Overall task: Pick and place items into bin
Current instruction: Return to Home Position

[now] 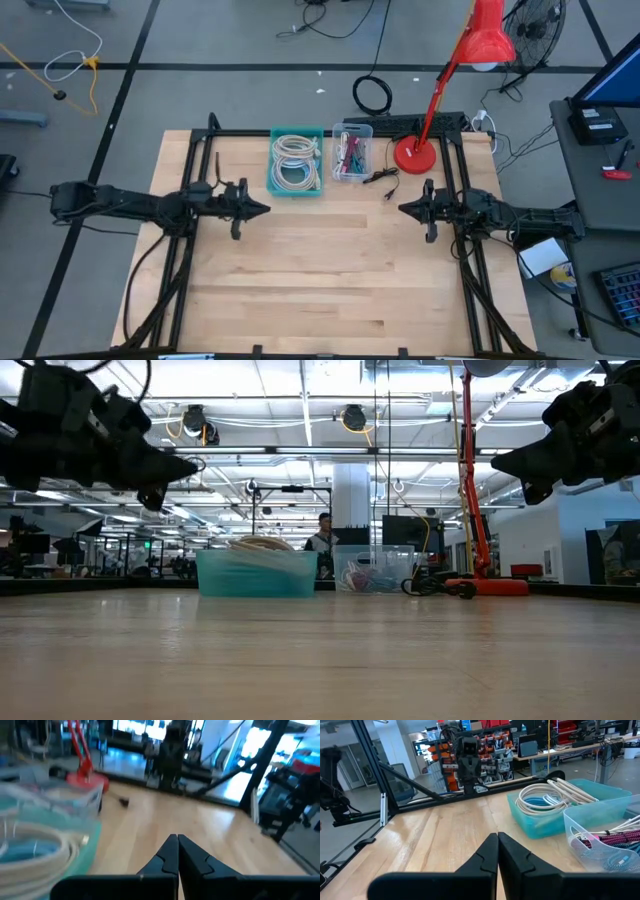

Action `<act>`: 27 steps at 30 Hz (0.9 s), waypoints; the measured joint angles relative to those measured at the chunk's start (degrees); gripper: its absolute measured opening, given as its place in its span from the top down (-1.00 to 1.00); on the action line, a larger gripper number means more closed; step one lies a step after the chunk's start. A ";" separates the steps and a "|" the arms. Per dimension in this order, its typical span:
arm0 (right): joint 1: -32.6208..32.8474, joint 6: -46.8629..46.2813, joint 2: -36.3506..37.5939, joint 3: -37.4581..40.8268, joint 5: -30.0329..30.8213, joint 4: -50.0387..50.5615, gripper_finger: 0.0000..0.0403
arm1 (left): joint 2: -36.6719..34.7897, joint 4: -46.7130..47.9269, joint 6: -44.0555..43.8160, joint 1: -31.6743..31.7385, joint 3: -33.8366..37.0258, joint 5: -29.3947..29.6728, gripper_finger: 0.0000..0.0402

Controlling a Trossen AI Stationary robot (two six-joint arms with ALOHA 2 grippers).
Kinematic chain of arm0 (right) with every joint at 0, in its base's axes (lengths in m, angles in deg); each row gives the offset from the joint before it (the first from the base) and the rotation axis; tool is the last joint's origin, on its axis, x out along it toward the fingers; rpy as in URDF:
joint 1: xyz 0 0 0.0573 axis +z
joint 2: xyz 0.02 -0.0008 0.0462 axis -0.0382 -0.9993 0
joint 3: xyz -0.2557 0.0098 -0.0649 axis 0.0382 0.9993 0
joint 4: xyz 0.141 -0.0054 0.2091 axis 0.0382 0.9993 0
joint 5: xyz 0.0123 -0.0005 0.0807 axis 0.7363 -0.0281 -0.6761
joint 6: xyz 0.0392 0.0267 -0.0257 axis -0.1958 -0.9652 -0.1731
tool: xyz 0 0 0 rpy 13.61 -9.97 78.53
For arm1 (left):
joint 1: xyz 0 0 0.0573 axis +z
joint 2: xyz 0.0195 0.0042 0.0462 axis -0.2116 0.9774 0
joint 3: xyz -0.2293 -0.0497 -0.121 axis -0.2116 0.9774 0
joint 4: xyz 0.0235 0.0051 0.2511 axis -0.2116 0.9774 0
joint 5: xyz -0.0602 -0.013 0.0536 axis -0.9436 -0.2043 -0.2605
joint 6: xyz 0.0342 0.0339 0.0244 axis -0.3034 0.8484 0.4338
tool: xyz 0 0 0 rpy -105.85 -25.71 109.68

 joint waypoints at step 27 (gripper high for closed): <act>0.00 0.00 0.00 0.00 -0.02 -0.07 1.00 | -40.53 35.19 10.75 -15.14 -0.02 19.78 1.00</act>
